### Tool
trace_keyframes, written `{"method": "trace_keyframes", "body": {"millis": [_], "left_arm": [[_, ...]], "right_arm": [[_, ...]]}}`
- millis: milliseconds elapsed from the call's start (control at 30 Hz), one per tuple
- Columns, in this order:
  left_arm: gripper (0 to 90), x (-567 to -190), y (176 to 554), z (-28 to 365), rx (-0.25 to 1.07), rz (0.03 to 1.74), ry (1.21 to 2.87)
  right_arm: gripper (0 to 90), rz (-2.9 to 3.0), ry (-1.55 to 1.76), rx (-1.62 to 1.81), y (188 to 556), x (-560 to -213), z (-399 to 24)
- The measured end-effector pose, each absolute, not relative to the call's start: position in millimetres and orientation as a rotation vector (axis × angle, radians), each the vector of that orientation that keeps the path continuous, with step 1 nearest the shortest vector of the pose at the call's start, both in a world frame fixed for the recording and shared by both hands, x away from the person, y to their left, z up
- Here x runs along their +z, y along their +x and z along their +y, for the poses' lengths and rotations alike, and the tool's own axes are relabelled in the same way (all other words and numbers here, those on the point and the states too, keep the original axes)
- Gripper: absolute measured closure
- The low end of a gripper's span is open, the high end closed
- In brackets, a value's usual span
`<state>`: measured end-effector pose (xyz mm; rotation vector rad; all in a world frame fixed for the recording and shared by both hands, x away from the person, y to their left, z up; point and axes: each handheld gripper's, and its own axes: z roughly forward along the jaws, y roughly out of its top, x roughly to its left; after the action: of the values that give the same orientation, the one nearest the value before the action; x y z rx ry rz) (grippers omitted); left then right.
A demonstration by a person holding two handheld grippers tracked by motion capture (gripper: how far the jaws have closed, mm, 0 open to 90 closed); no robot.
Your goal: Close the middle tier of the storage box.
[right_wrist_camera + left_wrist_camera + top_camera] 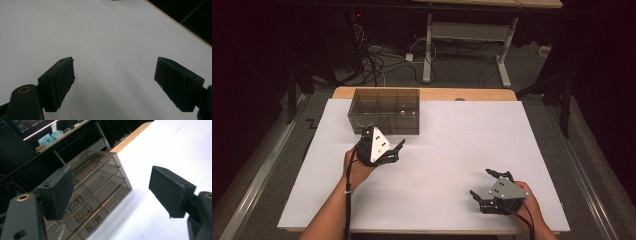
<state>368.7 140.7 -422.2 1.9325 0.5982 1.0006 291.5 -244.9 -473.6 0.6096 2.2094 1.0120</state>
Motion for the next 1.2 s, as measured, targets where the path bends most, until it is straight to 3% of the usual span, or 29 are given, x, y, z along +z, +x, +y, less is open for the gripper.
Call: {"method": "trace_keyframes", "body": {"millis": [1200], "left_arm": [[19.7, -422, 342, 124, 0.983, 0.473, 2.003]], "right_arm": [[16.2, 2.189, 0.655, 1.05, 292, -473, -242]]}}
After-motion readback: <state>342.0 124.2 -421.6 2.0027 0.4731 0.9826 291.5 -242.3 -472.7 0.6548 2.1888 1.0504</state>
